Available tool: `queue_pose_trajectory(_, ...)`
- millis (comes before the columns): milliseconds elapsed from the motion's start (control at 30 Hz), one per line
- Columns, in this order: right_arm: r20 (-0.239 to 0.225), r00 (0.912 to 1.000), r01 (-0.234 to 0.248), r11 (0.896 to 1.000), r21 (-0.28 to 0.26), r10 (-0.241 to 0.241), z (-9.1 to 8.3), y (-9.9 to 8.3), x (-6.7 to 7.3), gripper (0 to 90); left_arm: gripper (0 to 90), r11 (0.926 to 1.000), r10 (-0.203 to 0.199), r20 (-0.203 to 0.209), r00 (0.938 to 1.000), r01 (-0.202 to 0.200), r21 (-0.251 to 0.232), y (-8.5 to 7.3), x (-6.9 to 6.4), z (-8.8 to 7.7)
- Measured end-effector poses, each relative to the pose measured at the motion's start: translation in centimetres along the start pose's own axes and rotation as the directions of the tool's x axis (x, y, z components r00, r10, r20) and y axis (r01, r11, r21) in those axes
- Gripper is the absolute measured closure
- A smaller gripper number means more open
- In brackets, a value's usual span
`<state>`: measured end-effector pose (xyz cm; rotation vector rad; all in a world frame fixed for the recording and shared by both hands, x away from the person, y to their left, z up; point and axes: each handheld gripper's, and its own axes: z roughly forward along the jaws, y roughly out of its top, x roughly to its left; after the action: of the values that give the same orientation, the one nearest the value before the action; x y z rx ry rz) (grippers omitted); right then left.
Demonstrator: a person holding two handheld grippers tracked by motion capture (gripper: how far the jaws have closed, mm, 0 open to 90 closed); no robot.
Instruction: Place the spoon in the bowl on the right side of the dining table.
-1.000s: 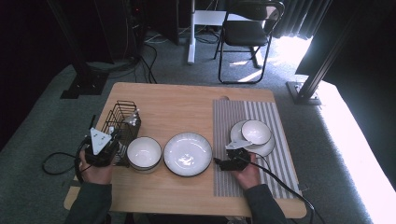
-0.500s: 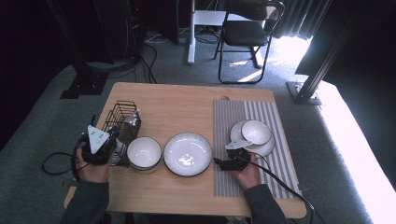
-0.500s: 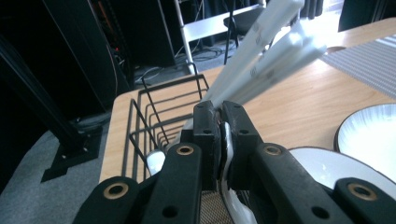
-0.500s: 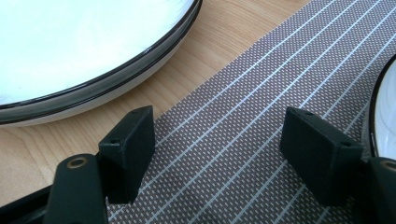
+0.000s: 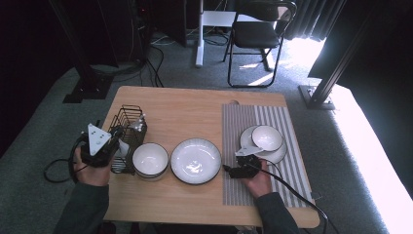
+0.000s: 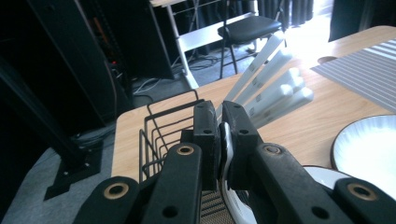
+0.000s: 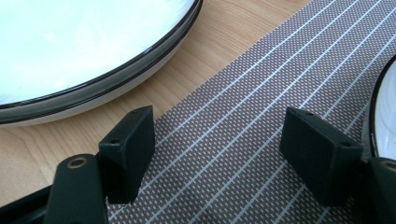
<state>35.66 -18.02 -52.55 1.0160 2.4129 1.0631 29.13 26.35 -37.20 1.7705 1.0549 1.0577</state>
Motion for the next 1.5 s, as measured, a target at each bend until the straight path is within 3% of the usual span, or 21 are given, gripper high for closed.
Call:
queue_pose_trajectory(200,-0.026,0.9993,0.026,1.000,-0.005,-0.027,-0.2,-0.2,0.3,27.1,85.9,0.9994,-0.015,0.070,0.9974,0.017,-0.029,0.8,1.4,-0.4)
queue_pose_trajectory(467,-0.036,0.9991,0.022,1.000,-0.002,-0.022,-1.2,-1.1,0.1,27.3,85.9,0.9978,-0.027,0.131,0.9910,0.034,-0.058,1.6,2.4,-1.0)
queue_pose_trajectory(800,-0.045,0.9979,0.046,0.999,-0.003,-0.046,-2.5,-2.1,0.1,27.3,85.8,0.9962,0.022,0.214,0.9765,-0.003,-0.088,2.9,2.7,-1.1)
queue_pose_trajectory(967,-0.036,0.9982,0.048,0.999,0.002,-0.048,-3.0,-2.5,0.0,27.2,85.9,0.9952,0.032,0.232,0.9722,-0.010,-0.097,3.1,2.5,-1.1)
queue_pose_trajectory(1000,-0.035,0.9985,0.041,0.999,-0.001,-0.041,-3.2,-2.8,-0.2,27.2,85.8,0.9950,0.030,0.249,0.9681,-0.005,-0.100,3.2,2.4,-1.0)
queue_pose_trajectory(1167,-0.031,0.9989,0.034,0.999,-0.002,-0.034,-3.7,-3.1,-0.4,27.3,85.9,0.9949,0.042,0.264,0.9636,-0.016,-0.100,3.4,2.0,-0.7)
queue_pose_trajectory(1500,-0.036,0.9990,0.027,1.000,-0.008,-0.027,-4.5,-3.9,-0.7,27.3,85.9,0.9930,0.069,0.314,0.9470,-0.035,-0.113,4.3,0.4,0.6)
